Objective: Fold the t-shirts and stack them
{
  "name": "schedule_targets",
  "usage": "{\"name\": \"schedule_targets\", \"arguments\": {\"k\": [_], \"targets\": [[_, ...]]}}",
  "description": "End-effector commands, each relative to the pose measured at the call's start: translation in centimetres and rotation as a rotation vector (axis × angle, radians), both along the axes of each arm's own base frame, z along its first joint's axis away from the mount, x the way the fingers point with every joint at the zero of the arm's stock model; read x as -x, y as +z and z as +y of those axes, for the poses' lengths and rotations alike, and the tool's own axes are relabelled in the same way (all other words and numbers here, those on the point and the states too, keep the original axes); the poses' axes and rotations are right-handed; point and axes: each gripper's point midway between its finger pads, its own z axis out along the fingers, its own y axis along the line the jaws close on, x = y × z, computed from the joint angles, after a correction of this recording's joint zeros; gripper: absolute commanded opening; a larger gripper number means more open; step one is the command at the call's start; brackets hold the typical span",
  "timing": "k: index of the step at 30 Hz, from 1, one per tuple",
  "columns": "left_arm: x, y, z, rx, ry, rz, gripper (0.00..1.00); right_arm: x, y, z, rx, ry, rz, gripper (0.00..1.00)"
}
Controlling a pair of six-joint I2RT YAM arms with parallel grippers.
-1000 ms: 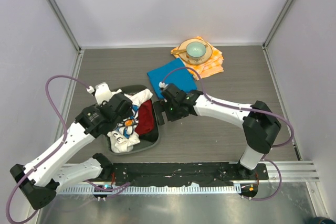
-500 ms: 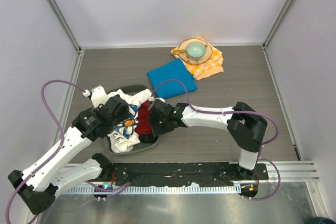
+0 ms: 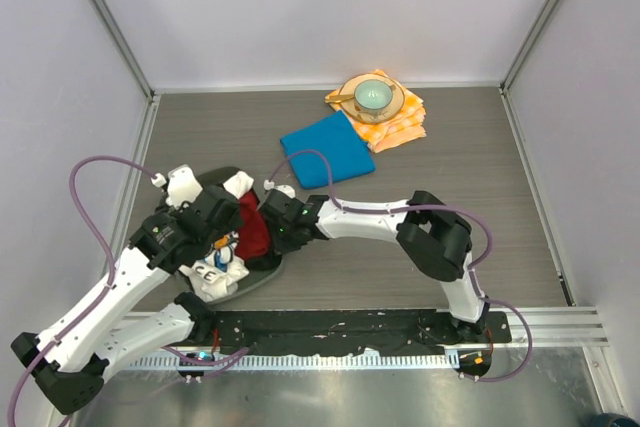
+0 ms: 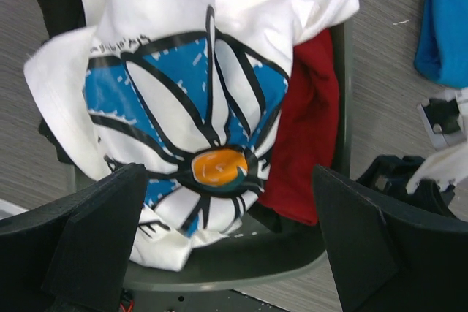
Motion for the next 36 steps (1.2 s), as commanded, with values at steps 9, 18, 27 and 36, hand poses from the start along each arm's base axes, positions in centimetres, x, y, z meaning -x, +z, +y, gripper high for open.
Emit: {"name": "schedule_targets", "arguments": {"k": [9,18,27,36], "targets": [[0.1,2.1,1.7,-0.041,0.033,-0.052,1.00,-11.8,-1.4,6.6,-0.064,-0.294,-0.138,0.01],[0.1,2.2,1.6,-0.034,0.029,-0.057,1.00,-21.0,0.5,8.3,-0.186,-0.404,-0.177,0.01],[0.1,1.1,1.6,-0.043,0.028,-0.033,1.00,-25.6,1.9,12.9,-0.419,-0.318,-0.205,0.18],[-0.4,1.0,1.1,-0.047,0.019,-0.025,1.00,-25.9,4.0,13.1,-0.457,-0.279,-0.236,0.68]]}}
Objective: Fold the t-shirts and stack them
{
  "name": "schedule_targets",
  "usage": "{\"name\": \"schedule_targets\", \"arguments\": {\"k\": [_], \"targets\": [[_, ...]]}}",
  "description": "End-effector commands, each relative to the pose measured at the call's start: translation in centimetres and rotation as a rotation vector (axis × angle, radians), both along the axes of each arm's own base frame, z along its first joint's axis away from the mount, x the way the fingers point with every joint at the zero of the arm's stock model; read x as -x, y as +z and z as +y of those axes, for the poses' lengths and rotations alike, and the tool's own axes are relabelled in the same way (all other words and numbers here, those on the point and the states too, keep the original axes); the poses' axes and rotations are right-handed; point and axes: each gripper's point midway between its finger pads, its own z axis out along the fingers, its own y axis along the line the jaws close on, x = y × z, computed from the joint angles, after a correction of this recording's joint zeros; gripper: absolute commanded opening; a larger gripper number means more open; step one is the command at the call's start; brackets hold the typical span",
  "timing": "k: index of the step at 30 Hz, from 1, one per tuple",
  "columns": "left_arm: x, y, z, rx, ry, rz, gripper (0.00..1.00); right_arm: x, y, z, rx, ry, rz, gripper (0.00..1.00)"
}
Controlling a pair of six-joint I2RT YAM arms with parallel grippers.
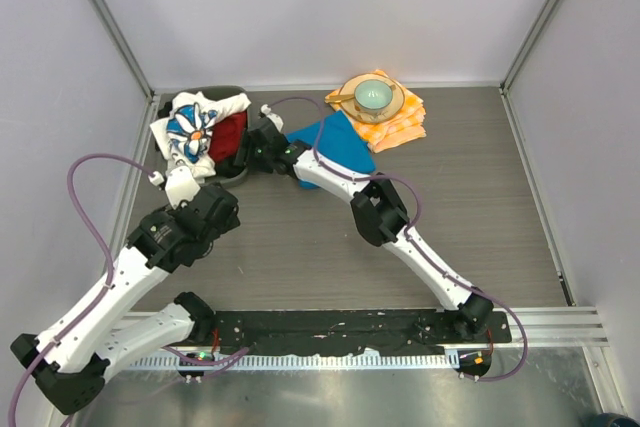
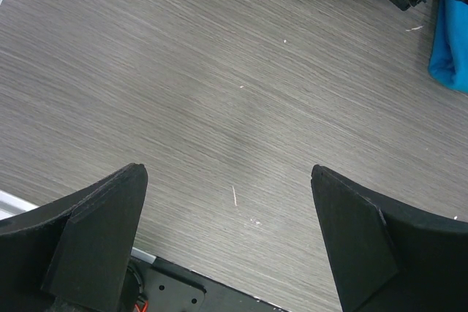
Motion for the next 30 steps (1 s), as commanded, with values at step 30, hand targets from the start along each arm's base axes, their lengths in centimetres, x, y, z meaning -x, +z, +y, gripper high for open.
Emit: {"name": "schedule_targets", "arguments": {"k": [30], "targets": [[-14.3,0.9,-10.5,0.083,-0.182,-0.146,1.00,7.8,30.8,-28.6,0.307,-0.371,-0.573,1.00]]}}
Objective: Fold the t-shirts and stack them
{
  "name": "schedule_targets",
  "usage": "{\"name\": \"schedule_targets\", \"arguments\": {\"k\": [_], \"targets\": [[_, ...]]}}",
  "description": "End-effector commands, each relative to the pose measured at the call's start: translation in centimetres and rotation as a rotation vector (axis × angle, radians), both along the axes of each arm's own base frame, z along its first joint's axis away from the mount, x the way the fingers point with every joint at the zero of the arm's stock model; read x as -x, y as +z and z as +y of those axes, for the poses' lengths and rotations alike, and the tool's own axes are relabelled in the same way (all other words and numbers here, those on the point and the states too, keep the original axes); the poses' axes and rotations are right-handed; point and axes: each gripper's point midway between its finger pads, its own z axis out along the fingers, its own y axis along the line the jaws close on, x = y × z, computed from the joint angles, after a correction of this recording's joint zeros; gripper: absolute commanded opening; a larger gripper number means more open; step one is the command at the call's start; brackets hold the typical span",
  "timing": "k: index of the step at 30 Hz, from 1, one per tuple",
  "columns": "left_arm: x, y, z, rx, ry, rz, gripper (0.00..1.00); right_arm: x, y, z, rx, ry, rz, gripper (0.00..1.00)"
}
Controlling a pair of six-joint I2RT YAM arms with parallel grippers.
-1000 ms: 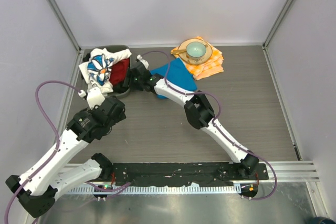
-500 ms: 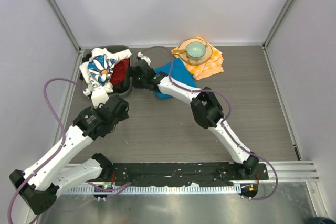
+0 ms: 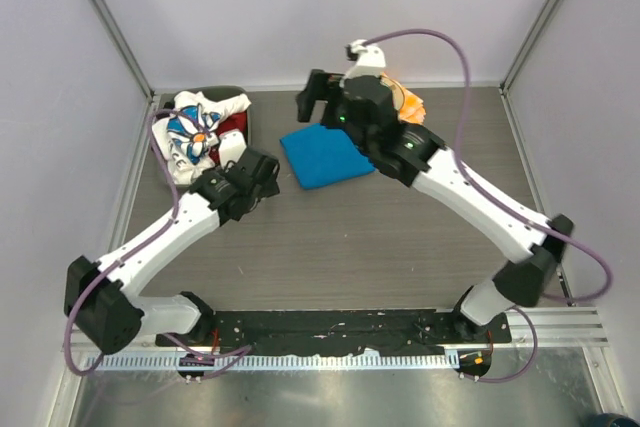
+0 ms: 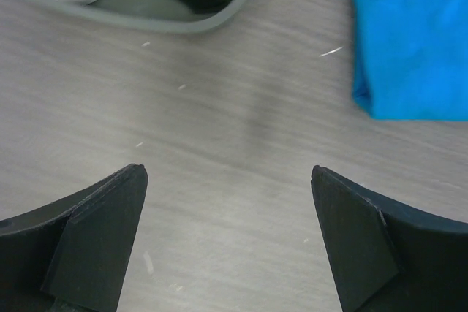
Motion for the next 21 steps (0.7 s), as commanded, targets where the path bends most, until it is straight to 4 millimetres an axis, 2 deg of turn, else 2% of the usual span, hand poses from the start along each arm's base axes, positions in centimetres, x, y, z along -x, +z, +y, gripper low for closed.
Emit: {"name": "schedule_targets", "arguments": {"k": [1,2,4,5,8,9,10,11,12,16,21], "targets": [[-6.7,4.0,-4.8,0.164,-0.100,-0.184,1.00,0.2,-2.5,-8.9,0.129,-0.226,0.017,1.00],[-8.0,3.2,-6.2,0.200,-0.132,-0.167,1.00,0.5,-2.5,-9.9,0.130,-0.239,0.020,1.00],[-10.1,3.4,-6.9,0.240,-0.141,-0.160,1.00,1.3,-2.9,-12.3,0.142,-0.283,0.020,0.99],[-11.2,1.8,-7.7,0.253,-0.163,-0.119,1.00,1.5,-3.3,-12.9,0.151,-0.293,0.025,1.00],[-14.0,1.2,-8.6,0.274,-0.170,-0.108,1.00,2.0,-4.8,-13.9,0.173,-0.305,0.050,1.00],[-15.1,-0.9,-8.5,0.268,-0.159,-0.070,1.00,2.2,-5.6,-14.0,0.185,-0.302,0.063,1.00],[-16.0,-0.9,-8.8,0.282,-0.164,-0.072,1.00,2.3,-5.8,-14.3,0.183,-0.308,0.066,1.00],[-16.6,-1.6,-8.9,0.290,-0.165,-0.054,1.00,2.4,-6.0,-14.3,0.184,-0.307,0.071,1.00],[-17.2,-3.5,-8.4,0.290,-0.153,-0.013,1.00,2.5,-6.4,-14.3,0.185,-0.303,0.078,0.99],[-19.4,-5.5,-7.1,0.288,-0.115,0.018,1.00,2.8,-7.0,-14.5,0.190,-0.299,0.088,1.00],[-21.1,-7.9,-3.8,0.263,-0.048,0.079,1.00,3.0,-7.9,-14.6,0.201,-0.293,0.102,1.00]]}}
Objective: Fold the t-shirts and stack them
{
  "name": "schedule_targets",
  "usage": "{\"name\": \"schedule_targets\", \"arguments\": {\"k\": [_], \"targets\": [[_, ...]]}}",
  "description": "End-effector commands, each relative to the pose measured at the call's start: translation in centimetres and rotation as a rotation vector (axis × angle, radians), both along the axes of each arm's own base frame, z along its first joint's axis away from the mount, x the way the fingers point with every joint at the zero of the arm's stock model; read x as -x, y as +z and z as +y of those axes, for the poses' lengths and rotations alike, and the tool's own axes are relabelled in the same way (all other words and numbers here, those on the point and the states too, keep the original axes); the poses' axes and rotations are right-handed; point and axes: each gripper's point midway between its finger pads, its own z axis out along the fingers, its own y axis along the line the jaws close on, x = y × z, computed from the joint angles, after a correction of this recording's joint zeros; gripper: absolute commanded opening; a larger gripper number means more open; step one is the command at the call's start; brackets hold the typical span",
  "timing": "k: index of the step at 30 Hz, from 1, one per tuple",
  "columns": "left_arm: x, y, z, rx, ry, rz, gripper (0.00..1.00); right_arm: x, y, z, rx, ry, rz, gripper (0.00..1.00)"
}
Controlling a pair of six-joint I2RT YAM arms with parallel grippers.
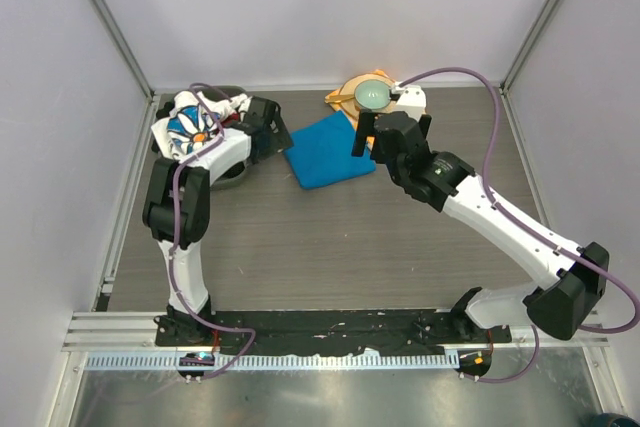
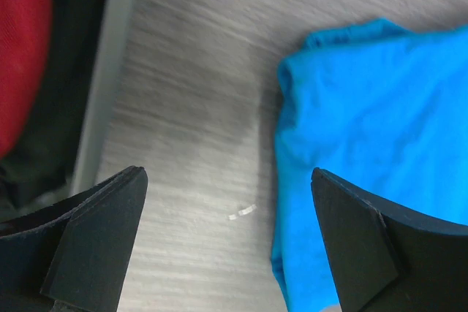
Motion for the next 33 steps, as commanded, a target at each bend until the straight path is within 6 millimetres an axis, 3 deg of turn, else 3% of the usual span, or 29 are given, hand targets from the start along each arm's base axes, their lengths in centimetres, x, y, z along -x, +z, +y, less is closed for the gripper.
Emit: {"name": "schedule_targets", "arguments": {"k": [1,11,20,23,26,27,28,30,31,32,33], "targets": [[-2.9,1.0,1.9,0.011,0.022,-0.027,1.00,0.4,1.7,-0.6,-0.042,-0.016,-0.048,1.00],[-5.8,-1.4,9.2,0.003,0.125,0.033,1.00,0.6,-0.5,-0.3,-0.033,-0.006,-0.003,1.00],[-8.4,-0.9,11.6,-0.016,0.139,0.019,1.00,1.0,-1.9,-0.8,-0.013,-0.016,0.017,1.00],[-9.5,0.5,10.7,0.032,0.099,-0.033,1.00,0.1,-3.7,-2.1,0.064,-0.079,0.041,1.00],[-9.8,4.2,8.3,0.147,0.015,-0.130,1.00,-2.0,-5.9,-4.7,0.122,-0.192,0.070,1.00],[-9.5,5.0,8.0,0.165,0.009,-0.141,1.00,-3.1,-6.0,-5.8,0.108,-0.231,0.061,1.00],[-9.2,7.3,7.6,0.190,-0.007,-0.179,1.00,-4.0,-6.8,-6.4,0.102,-0.245,0.075,1.00],[-8.4,9.1,7.3,0.208,-0.019,-0.186,1.00,-5.9,-9.3,-6.1,0.065,-0.226,0.143,1.00],[-7.7,11.2,7.1,0.222,-0.029,-0.211,1.00,-7.1,-10.1,-7.5,0.047,-0.264,0.162,1.00],[-6.9,11.6,7.0,0.227,-0.037,-0.195,1.00,-8.1,-10.2,-7.5,0.024,-0.259,0.172,1.00],[-6.3,12.2,6.8,0.235,-0.044,-0.196,1.00,-9.1,-12.4,-7.8,0.041,-0.273,0.221,1.00]]}}
